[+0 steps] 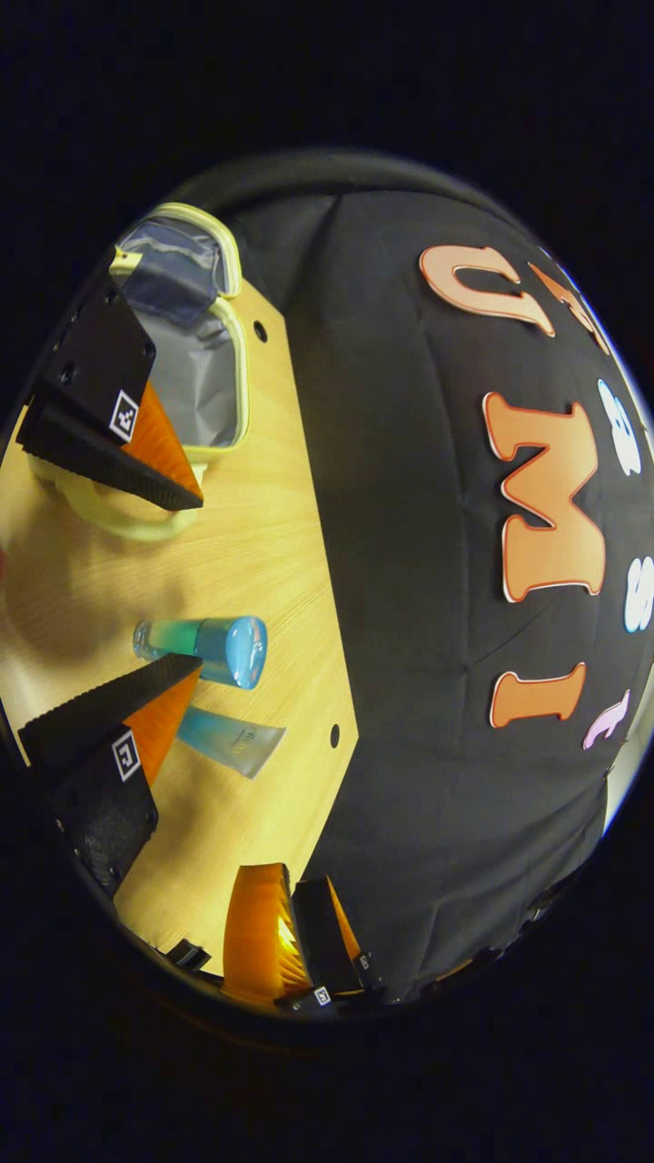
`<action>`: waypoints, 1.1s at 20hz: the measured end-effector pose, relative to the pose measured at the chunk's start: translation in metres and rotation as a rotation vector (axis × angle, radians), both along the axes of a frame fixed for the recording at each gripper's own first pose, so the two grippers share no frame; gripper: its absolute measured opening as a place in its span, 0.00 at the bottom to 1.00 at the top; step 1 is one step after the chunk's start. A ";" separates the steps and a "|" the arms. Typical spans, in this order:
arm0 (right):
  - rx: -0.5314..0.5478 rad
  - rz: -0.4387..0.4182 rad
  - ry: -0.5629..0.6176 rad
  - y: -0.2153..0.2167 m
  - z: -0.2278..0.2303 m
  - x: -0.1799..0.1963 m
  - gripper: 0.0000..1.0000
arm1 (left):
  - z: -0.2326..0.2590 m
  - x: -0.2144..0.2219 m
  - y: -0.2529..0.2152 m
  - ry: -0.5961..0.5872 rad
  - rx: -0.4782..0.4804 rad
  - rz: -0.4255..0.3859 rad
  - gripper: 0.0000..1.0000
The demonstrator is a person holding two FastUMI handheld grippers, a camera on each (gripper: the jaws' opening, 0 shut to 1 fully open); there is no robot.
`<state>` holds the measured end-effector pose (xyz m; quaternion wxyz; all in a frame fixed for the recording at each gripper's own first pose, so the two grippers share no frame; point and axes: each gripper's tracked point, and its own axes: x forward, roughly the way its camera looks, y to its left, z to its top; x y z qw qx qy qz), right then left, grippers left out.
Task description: First open the suitcase, pack the skin care products into it, and then close the suitcase.
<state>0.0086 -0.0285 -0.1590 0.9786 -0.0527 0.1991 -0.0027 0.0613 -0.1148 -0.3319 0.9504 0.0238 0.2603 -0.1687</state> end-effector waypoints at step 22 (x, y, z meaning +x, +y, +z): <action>0.043 -0.011 0.085 0.001 -0.058 0.032 0.95 | -0.040 0.030 -0.048 0.086 -0.134 -0.021 0.45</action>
